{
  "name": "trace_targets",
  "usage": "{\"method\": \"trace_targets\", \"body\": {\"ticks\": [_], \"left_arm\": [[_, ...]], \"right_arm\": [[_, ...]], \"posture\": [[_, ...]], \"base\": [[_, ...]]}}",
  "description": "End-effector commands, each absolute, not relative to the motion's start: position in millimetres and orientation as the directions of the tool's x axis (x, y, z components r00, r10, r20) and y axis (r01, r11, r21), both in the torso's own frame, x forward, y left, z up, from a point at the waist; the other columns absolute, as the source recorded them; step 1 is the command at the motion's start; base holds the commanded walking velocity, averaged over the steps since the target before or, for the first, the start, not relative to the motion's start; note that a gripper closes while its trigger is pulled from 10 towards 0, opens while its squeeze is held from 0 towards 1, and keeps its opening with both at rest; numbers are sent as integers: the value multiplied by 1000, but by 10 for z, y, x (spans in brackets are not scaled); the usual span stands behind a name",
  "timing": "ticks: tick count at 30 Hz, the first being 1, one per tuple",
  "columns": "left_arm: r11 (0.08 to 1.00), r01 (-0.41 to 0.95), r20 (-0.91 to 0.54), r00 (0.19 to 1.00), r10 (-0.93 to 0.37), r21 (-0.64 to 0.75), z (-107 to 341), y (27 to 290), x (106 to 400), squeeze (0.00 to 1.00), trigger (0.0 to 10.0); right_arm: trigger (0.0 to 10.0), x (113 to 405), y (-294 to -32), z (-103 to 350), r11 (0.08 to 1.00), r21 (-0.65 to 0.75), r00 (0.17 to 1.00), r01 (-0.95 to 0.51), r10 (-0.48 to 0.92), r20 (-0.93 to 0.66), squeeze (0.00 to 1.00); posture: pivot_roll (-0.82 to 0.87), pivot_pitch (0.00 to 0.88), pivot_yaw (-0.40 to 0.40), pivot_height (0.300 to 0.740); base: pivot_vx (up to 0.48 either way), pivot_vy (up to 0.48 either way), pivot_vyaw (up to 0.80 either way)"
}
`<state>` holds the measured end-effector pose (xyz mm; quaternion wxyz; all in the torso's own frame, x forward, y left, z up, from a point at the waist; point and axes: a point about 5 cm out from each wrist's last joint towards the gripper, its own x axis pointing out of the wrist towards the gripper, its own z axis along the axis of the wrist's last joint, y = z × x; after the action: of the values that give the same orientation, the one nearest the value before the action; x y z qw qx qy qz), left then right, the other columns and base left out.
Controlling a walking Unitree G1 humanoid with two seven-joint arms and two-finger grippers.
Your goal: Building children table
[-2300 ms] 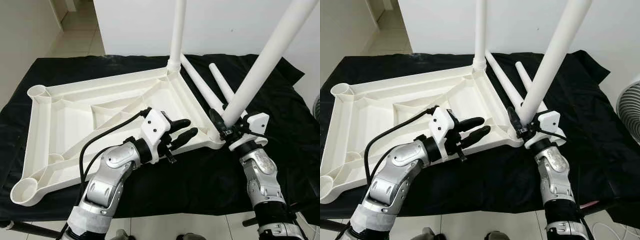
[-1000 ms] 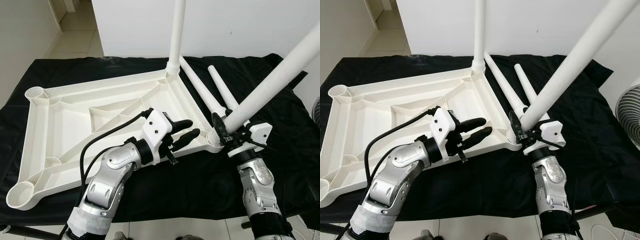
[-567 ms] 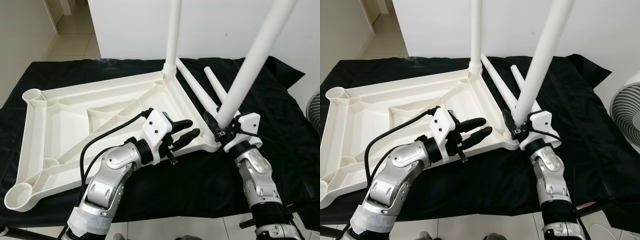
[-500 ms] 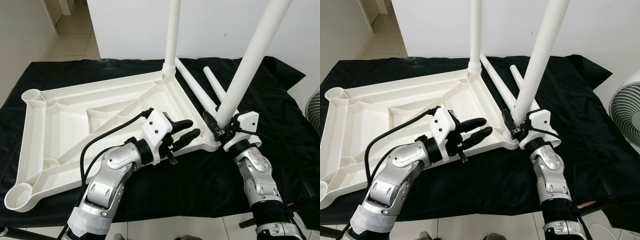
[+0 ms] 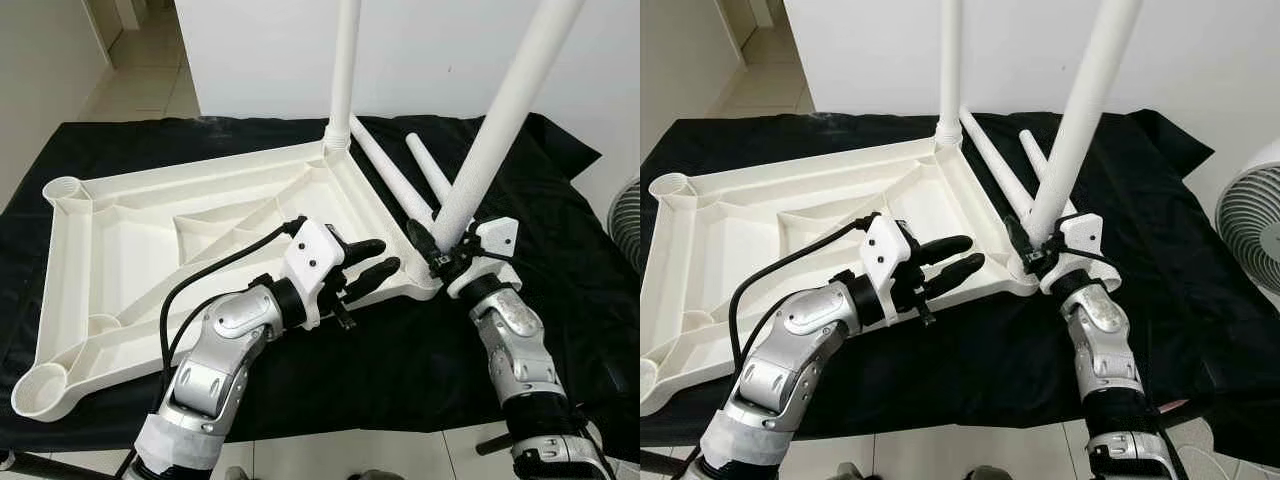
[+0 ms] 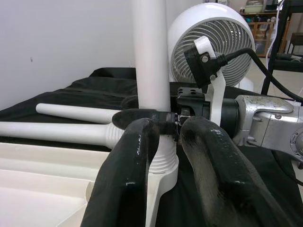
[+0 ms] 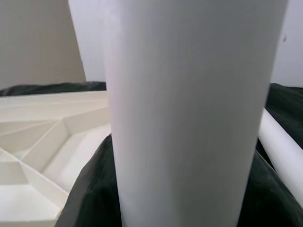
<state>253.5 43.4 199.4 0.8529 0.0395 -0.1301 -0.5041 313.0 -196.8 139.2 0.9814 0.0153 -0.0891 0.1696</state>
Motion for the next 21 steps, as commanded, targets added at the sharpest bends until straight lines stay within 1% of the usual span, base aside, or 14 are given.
{"method": "trace_targets", "body": {"ticks": [1, 2, 13, 14, 18, 20, 21], "left_arm": [[539, 821, 195, 507, -840, 186, 2008, 465, 2547, 0, 10000], [539, 821, 194, 507, -840, 186, 2007, 467, 2549, 0, 10000], [536, 823, 193, 504, -842, 187, 2008, 466, 2545, 0, 10000], [536, 823, 193, 505, -842, 186, 2007, 467, 2543, 0, 10000], [537, 823, 192, 505, -841, 186, 2005, 468, 2540, 0, 10000], [536, 823, 192, 505, -842, 186, 2008, 468, 2534, 0, 10000], [536, 823, 192, 505, -842, 186, 2008, 468, 2534, 0, 10000]], "right_arm": [[10000, 2957, -2105, 761, 962, 151, 963, -227, 245, -112, 0], [10000, 2943, -2107, 752, 959, 186, 966, -215, 237, -104, 0], [10000, 2907, -2087, 709, 962, 169, 965, -216, 237, -115, 0], [10000, 2903, -2076, 713, 964, 127, 962, -234, 249, -116, 0], [10000, 2899, -2045, 727, 961, 76, 955, -267, 274, -113, 0], [10000, 2864, -1968, 748, 940, -16, 935, -341, 338, -103, 0], [10000, 2864, -1968, 748, 940, -16, 935, -341, 338, -103, 0]], "posture": [[-123, 96, 52, 740], [-123, 96, 52, 740], [-124, 97, 56, 740], [-123, 97, 56, 740], [-123, 97, 56, 740], [-120, 100, 54, 740], [-120, 100, 54, 740]], "base": [[0, 0, 0], [0, 0, 0], [0, 0, 0], [0, 0, 0], [0, 0, 0], [0, 0, 0], [0, 0, 0]]}}
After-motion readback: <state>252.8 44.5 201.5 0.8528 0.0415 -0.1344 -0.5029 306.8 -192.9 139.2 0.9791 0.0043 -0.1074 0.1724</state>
